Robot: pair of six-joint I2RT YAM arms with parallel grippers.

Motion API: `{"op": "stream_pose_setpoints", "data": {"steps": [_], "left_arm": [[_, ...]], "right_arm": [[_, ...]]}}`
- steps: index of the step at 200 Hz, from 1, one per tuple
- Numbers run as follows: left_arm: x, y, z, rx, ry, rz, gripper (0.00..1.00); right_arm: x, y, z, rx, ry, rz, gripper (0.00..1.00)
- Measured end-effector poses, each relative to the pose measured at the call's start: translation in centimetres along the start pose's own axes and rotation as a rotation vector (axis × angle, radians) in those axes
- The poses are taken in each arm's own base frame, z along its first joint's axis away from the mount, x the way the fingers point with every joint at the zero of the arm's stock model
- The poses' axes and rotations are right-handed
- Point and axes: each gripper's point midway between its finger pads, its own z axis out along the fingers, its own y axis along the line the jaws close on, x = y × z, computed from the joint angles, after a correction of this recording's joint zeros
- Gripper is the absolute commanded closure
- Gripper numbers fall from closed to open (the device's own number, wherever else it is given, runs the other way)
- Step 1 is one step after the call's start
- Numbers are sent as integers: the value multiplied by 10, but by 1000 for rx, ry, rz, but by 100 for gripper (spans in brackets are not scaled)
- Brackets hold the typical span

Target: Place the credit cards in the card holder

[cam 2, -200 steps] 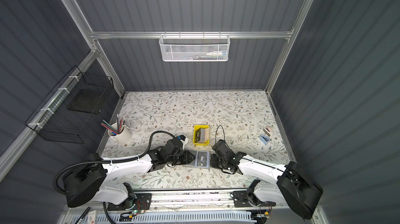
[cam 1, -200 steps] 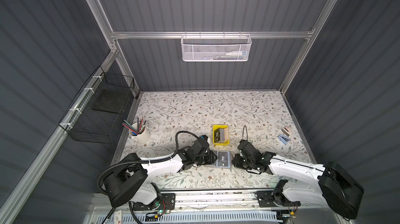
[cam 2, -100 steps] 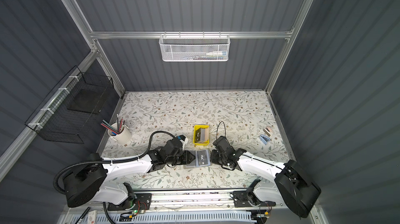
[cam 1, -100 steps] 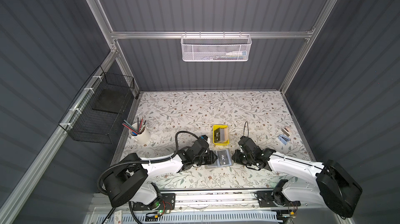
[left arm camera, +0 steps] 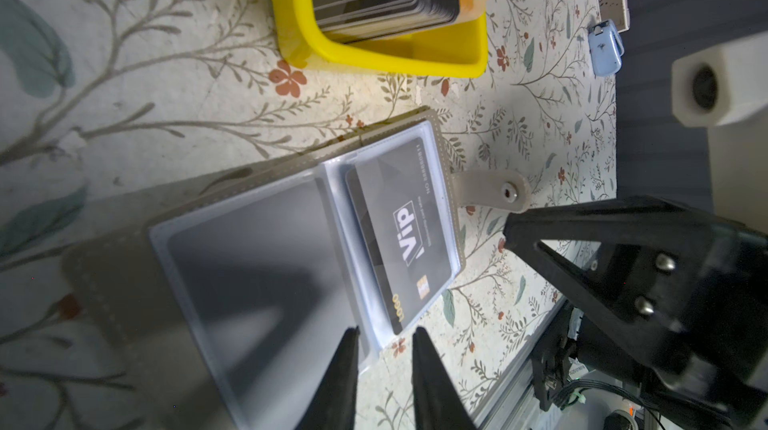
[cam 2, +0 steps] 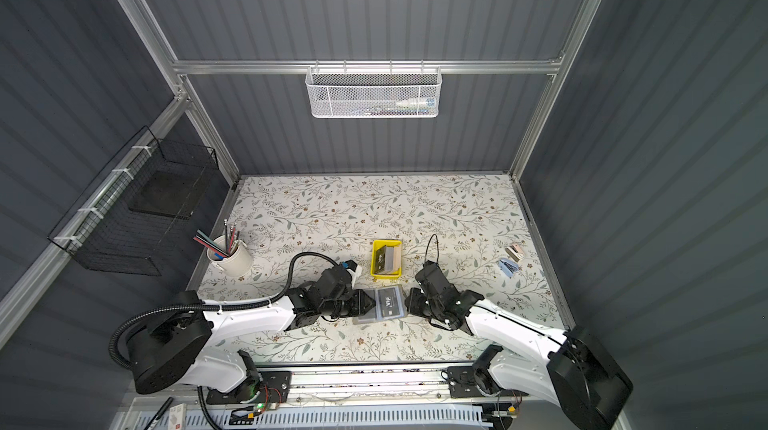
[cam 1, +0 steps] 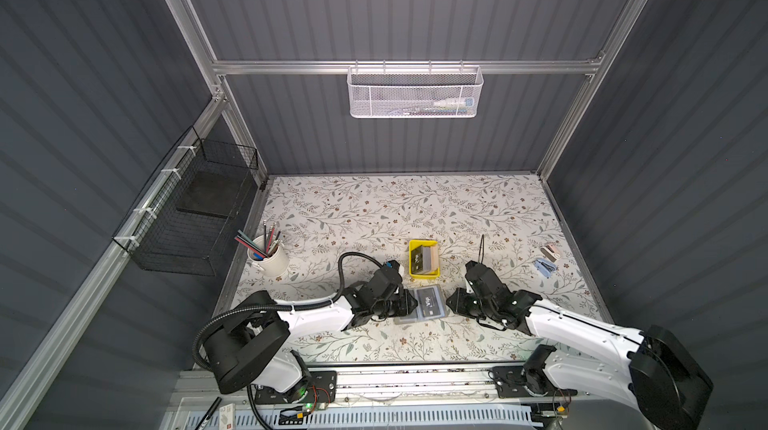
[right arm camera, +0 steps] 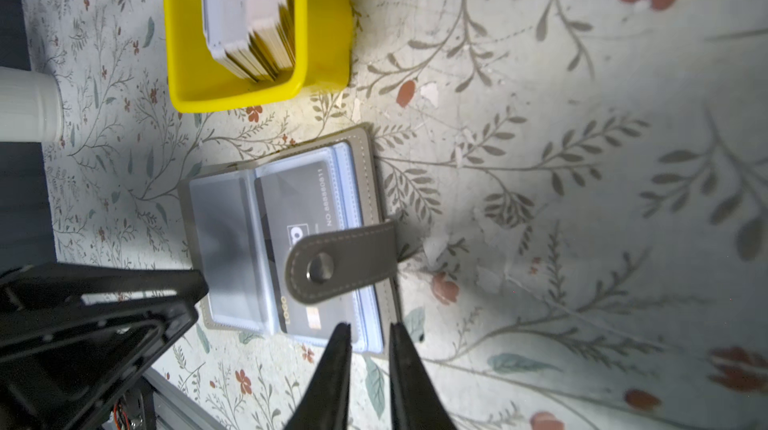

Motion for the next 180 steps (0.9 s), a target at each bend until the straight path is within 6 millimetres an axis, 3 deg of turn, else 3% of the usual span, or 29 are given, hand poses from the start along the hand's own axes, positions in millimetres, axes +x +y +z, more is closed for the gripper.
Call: {"op": "stream_pose_setpoints", "data": {"steps": [94,180], "left_arm": [[3,-17,19,-26,35,30,78],[12,-2,29,-107,60,8,80]], "right_arm": [[13,-3,-10,-37,18,-3,77],[18,-6,-3,-23,53,-1,77]]}}
